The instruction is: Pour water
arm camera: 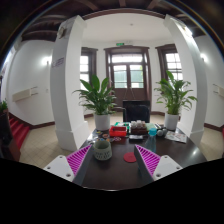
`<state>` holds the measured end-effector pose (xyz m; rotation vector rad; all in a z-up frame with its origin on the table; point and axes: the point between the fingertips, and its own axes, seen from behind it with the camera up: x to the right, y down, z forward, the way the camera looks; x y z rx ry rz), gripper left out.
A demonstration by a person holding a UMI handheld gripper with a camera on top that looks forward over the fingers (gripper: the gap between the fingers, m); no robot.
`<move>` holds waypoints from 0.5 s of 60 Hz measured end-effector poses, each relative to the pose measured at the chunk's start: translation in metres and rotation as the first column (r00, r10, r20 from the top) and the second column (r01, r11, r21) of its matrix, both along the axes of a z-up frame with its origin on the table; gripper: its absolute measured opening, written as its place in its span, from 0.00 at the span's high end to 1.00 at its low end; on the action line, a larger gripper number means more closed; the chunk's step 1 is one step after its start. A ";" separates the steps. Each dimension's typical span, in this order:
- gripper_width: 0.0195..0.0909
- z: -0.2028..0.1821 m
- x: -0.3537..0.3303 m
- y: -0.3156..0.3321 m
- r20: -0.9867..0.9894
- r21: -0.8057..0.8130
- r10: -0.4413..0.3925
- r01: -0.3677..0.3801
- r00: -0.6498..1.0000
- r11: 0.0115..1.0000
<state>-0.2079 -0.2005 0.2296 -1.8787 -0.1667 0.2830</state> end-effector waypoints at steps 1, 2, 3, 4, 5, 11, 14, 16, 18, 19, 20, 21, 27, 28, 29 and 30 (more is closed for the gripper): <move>0.08 0.000 -0.001 0.000 -0.001 0.004 0.009 -0.009 1.000 1.000; 0.07 -0.002 -0.001 0.000 0.001 0.008 0.015 -0.015 1.000 1.000; 0.08 -0.005 0.000 -0.001 0.003 0.010 0.021 -0.021 1.000 1.000; 0.08 -0.008 0.001 -0.001 0.004 0.014 0.022 -0.022 1.000 1.000; 0.08 -0.012 0.004 0.000 0.003 0.018 0.022 -0.022 1.000 1.000; 0.08 -0.043 0.029 0.011 0.012 0.036 -0.010 0.009 1.000 0.999; 0.08 -0.062 0.051 0.017 0.022 0.036 -0.048 0.047 0.999 0.998; 0.08 -0.073 0.065 0.023 0.027 0.035 -0.076 0.075 0.997 0.997; 0.07 -0.082 0.078 0.029 0.034 0.034 -0.102 0.101 0.994 0.994; 0.07 -0.087 0.084 0.032 0.035 0.033 -0.115 0.114 0.993 0.993; 0.07 -0.091 0.090 0.036 0.036 0.031 -0.127 0.126 0.991 0.991; 0.08 -0.095 0.095 0.040 0.036 0.031 -0.138 0.137 0.990 0.990; 0.08 -0.114 0.119 0.070 0.024 0.025 -0.173 0.172 0.985 0.985; 0.08 -0.116 0.121 0.075 0.022 0.026 -0.175 0.174 0.984 0.984; 0.08 -0.118 0.123 0.081 0.020 0.027 -0.175 0.174 0.984 0.984; 0.08 -0.119 0.124 0.086 0.020 0.028 -0.174 0.173 0.985 0.984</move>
